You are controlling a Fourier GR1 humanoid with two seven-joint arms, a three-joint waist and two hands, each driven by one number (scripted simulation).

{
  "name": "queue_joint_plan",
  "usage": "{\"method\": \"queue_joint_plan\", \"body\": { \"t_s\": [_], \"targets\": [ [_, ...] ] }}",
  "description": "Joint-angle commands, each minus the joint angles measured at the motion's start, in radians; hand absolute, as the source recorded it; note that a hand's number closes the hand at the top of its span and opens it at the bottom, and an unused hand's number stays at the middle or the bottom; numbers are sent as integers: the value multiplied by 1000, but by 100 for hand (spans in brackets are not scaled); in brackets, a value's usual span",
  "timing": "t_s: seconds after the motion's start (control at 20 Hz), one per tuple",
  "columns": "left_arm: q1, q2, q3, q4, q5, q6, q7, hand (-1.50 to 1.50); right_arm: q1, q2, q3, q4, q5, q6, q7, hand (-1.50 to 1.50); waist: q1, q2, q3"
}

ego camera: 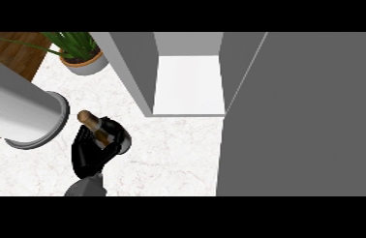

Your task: Pick up the wine, place it into the cabinet and close the cabinet

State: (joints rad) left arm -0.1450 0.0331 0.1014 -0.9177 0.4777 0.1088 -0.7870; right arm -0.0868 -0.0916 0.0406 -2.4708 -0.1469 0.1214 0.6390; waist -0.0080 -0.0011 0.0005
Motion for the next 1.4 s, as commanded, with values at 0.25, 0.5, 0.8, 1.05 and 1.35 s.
{"method": "queue_joint_plan", "body": {
  "t_s": [0.25,0.5,0.8,1.05,1.35],
  "targets": [
    [-2,4,-81,-4,-163,145,-46,150,0,13,-20,-85,-62,-21,35,-150,4,-1,0],
    [82,187,-143,-39,-144,-175,76,150,5,26,16,-102,-32,-31,56,-150,8,-5,0],
    [130,209,-143,-163,-188,-164,20,150,-5,-7,-52,-114,-106,-13,78,-150,7,-1,0],
    [158,222,-133,-404,-168,-109,125,150,37,11,9,-149,-66,-1,88,-150,9,-4,0],
    [234,222,-188,-659,-97,-171,309,150,-16,3,-72,-74,-126,2,69,-150,12,-3,1]
  ]
}}
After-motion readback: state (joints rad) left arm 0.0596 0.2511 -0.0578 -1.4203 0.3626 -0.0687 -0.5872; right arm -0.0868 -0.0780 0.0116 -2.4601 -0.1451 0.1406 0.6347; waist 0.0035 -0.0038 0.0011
